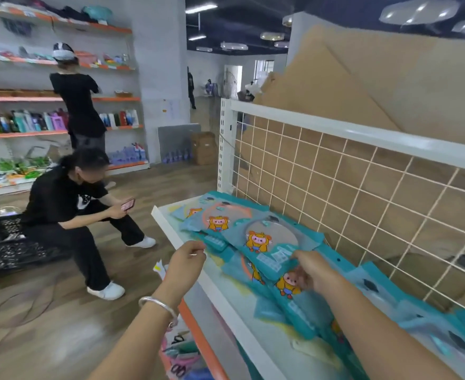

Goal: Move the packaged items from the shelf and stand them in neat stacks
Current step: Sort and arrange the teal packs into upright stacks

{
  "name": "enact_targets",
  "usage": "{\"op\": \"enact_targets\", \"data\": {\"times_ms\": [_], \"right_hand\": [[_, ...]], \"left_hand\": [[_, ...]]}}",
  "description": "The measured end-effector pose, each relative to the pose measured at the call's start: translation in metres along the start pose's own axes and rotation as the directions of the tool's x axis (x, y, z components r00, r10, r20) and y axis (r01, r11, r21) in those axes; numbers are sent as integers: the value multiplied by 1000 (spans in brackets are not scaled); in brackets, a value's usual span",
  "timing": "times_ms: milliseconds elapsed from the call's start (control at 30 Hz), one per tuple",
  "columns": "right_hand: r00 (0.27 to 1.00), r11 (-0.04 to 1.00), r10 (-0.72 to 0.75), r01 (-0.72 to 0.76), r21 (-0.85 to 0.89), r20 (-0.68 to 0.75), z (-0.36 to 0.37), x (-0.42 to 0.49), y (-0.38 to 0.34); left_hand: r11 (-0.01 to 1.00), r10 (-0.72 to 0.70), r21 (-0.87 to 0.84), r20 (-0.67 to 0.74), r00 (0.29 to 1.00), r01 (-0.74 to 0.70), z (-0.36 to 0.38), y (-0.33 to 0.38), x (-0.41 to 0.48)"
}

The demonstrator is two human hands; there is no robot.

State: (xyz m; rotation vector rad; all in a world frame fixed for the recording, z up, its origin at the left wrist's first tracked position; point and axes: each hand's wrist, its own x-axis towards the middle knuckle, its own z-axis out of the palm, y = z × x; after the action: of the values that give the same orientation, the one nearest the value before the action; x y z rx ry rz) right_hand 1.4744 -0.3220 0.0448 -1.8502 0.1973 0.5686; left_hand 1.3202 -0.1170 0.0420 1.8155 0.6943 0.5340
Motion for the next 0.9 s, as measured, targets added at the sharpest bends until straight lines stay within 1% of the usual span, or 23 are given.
{"op": "enact_targets", "data": {"times_ms": [100, 233, 300, 367, 467, 533, 667, 767, 900], "right_hand": [[998, 995, 58, -60, 82, 34, 3, 16, -11], [997, 996, 77, -77, 51, 2, 8, 31, -20], [997, 998, 64, -63, 26, -31, 10, 42, -21], [997, 999, 35, -36, -14, -63, 14, 50, -22], [997, 989, -3, -9, -145, -81, 18, 55, -29], [997, 973, -12, -5, -233, -70, 21, 55, -35], [996, 969, 23, -42, -242, -80, 29, 54, -46], [993, 966, 24, -52, -254, -112, 30, 53, -51], [993, 938, 31, -70, -339, -118, 38, 49, -55]], "left_hand": [[1000, -1, 13, -2, 1000, 1, -1, 1, 28], [997, -16, 75, 49, 999, 12, -5, 6, 74], [991, -18, 135, 65, 998, 9, -7, 6, 101], [970, -24, 243, 106, 994, -2, -9, 5, 124], [929, -71, 371, 178, 982, 0, -7, 4, 160], [914, -99, 405, 205, 974, 8, -4, 4, 179], [848, -201, 529, 276, 940, 26, 8, 2, 205], [840, -261, 539, 313, 913, 55, 11, 1, 217], [844, -262, 532, 295, 919, 70, 6, -2, 233]]}}
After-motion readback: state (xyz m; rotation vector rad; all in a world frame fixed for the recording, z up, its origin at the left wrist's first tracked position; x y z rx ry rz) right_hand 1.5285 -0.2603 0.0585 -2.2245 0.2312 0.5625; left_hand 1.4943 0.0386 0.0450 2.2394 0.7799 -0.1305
